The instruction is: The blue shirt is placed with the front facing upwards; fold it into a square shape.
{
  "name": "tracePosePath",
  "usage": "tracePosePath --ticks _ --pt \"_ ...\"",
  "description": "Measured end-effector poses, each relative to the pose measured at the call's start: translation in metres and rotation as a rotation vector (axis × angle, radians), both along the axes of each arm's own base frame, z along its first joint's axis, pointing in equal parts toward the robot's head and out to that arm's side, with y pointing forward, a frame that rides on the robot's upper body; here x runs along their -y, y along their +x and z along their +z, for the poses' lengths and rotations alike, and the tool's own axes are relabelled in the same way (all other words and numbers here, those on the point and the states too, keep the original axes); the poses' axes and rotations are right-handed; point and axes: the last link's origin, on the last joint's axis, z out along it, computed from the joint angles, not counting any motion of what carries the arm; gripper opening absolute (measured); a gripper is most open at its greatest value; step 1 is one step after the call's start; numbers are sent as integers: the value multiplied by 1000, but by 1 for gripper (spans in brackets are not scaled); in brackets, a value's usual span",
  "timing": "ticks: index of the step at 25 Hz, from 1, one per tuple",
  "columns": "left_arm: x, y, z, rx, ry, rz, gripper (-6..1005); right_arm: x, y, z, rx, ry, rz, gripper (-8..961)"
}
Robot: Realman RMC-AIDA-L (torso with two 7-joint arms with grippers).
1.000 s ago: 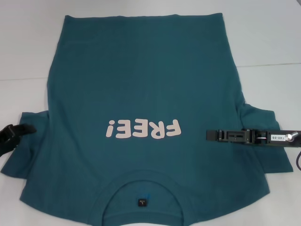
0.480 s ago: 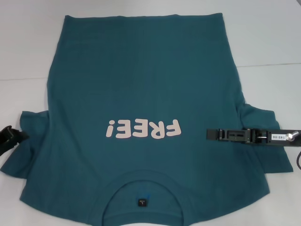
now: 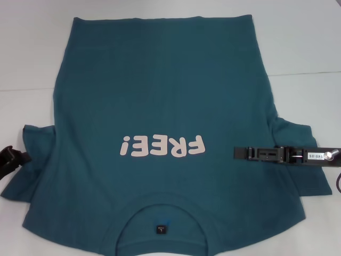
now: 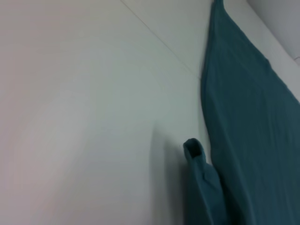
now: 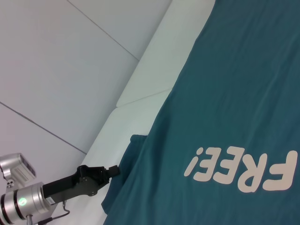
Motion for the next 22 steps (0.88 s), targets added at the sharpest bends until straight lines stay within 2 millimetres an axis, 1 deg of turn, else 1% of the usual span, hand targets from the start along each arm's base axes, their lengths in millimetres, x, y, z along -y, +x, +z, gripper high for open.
tracePosePath --ticks 5,10,22 --pt "1 1 12 41 20 -10 -2 0 0 0 0 0 0 915" --pt "-1 -2 25 40 43 -6 -2 0 0 0 -1 0 -1 914" --pt "-1 -15 46 -41 64 58 -1 -1 -2 1 -2 -2 1 914"
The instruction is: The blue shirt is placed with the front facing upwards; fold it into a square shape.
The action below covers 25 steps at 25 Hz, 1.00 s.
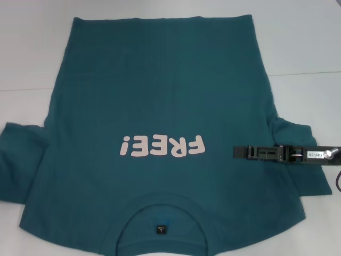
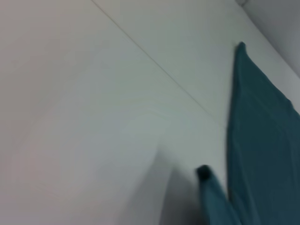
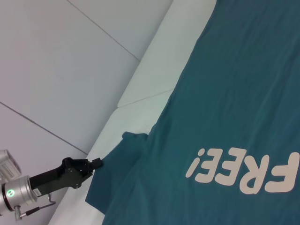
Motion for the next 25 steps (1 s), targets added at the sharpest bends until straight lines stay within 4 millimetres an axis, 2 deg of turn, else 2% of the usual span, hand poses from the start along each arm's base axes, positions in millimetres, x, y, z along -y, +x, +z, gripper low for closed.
tracePosePath --ticks 5,11,17,25 --pt "-3 -2 11 -31 18 7 -1 0 -1 0 -1 -2 1 914" --pt "-14 6 20 -60 20 -22 -2 0 -1 -1 2 -7 2 915" --pt "-27 23 23 -106 -52 -73 -1 0 -1 -3 3 -13 2 915" --pt "-34 54 17 -108 -189 -117 -2 1 1 -3 9 -9 -1 915"
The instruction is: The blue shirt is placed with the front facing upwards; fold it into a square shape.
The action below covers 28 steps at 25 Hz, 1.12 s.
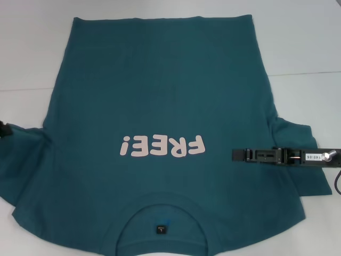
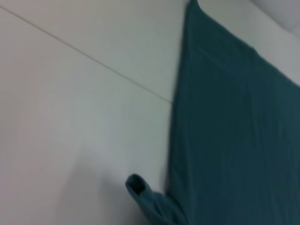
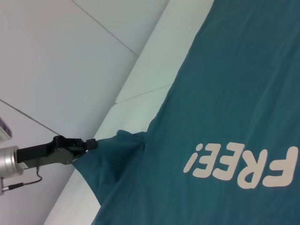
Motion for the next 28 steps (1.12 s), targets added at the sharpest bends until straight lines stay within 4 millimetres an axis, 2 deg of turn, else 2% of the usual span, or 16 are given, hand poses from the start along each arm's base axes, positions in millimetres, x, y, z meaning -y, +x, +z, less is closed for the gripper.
tracePosePath --ticks 11,18,23,28 --pt "-6 35 -15 -41 -84 -77 -1 5 9 2 13 28 -3 915" --pt "-15 69 -26 -30 -120 -148 0 5 13 2 24 43 -9 915" --pt "-22 91 -46 -44 -161 -173 0 5 14 1 28 48 -16 915" --pt "-30 99 -71 -67 -177 -163 1 4 16 0 37 60 -27 914"
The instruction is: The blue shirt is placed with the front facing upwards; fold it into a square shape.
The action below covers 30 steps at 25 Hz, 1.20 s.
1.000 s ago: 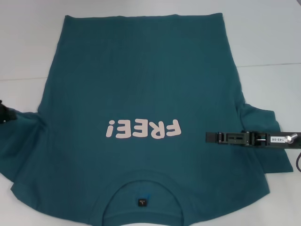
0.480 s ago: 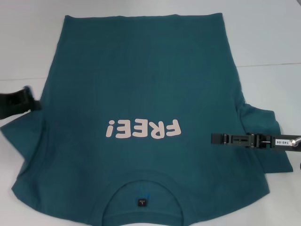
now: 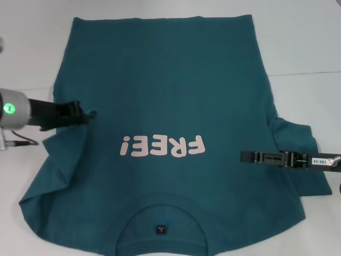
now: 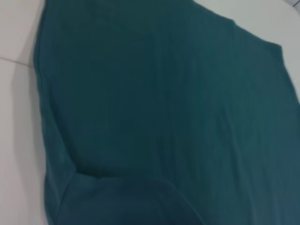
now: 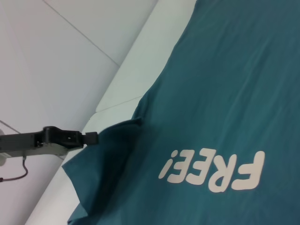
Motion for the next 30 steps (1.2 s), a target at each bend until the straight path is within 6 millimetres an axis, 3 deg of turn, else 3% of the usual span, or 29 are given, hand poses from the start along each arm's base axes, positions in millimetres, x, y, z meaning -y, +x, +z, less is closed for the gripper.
tracePosePath --ticks 7,17,19,25,30 --pt "-5 3 -22 -76 -31 -2 2 2 4 1 3 0 -16 914" --pt "0 16 -26 -80 -107 -107 3 6 8 2 1 2 -29 914" --pt "1 14 -23 -59 -100 -99 185 6 8 2 0 0 -28 914" --pt "4 -5 0 64 -12 -29 416 5 7 2 0 0 -24 914" --pt "23 -35 20 246 42 31 526 5 6 2 1 0 -18 914"
